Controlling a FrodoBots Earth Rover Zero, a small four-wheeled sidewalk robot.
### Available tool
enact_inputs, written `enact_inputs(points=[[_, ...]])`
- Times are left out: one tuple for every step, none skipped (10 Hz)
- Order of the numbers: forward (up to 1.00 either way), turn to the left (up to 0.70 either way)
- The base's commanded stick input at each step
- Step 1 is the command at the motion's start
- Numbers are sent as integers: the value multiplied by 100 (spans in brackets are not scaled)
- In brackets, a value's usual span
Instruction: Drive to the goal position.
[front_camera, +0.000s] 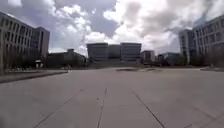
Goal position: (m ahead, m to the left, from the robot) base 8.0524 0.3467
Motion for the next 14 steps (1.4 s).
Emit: enact_inputs(points=[[100,0],[100,0],[100,0],[100,0],[100,0],[100,0],[100,0],[100,0],[100,0],[100,0],[100,0],[100,0],[100,0],[100,0]])
